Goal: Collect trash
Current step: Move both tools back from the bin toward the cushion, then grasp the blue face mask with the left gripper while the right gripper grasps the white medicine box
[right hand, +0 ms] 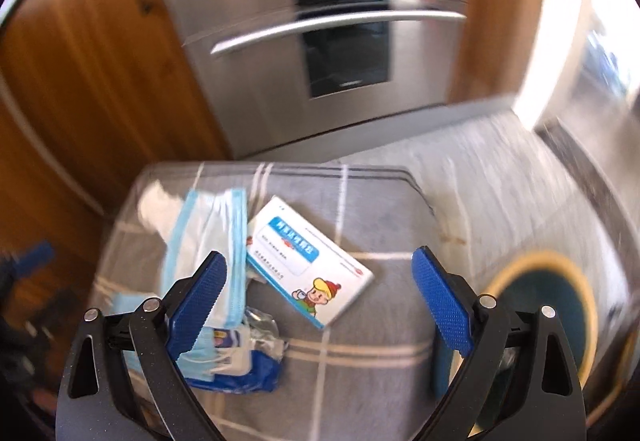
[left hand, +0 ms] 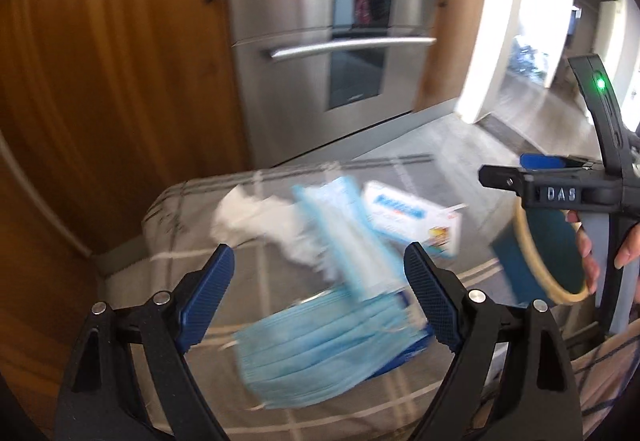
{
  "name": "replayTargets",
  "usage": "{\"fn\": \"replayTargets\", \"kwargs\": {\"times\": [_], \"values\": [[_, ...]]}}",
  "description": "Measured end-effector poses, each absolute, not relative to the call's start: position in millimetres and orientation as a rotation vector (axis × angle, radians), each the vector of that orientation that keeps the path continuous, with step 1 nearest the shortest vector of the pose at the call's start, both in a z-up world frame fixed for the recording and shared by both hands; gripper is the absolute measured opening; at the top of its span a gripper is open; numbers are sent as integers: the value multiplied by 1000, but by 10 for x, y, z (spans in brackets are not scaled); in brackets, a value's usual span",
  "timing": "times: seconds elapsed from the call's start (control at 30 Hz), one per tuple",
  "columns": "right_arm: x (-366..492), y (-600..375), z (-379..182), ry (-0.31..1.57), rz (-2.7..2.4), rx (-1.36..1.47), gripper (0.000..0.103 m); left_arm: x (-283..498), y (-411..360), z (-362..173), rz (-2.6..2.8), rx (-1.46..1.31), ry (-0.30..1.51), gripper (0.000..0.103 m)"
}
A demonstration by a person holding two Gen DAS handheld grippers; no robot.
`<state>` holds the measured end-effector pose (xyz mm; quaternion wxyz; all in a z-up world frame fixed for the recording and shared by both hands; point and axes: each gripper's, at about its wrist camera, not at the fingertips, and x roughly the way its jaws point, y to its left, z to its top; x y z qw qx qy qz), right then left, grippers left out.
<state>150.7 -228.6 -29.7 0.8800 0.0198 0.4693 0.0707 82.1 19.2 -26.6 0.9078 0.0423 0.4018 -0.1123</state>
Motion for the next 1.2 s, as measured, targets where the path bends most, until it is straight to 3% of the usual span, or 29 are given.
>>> {"fn": "replayTargets", "kwargs": {"times": [0.37, 0.77, 0.97, 1.2], "values": [[1763, -1957, -999, 1115, 296, -302, 93, 901, 494, -845, -172, 27, 999, 85], [1920, -1997, -1374, 1203, 321, -373, 93, 975, 479, -1236, -163, 20, 1142, 82], [1989, -2025, -1470, 1233, 311, -366, 93, 984, 467, -1259, -168, 18, 1138, 71], [2062, -2055, -1497, 1237, 305, -337, 93, 970, 381, -1201, -218, 37, 1112, 37]]}}
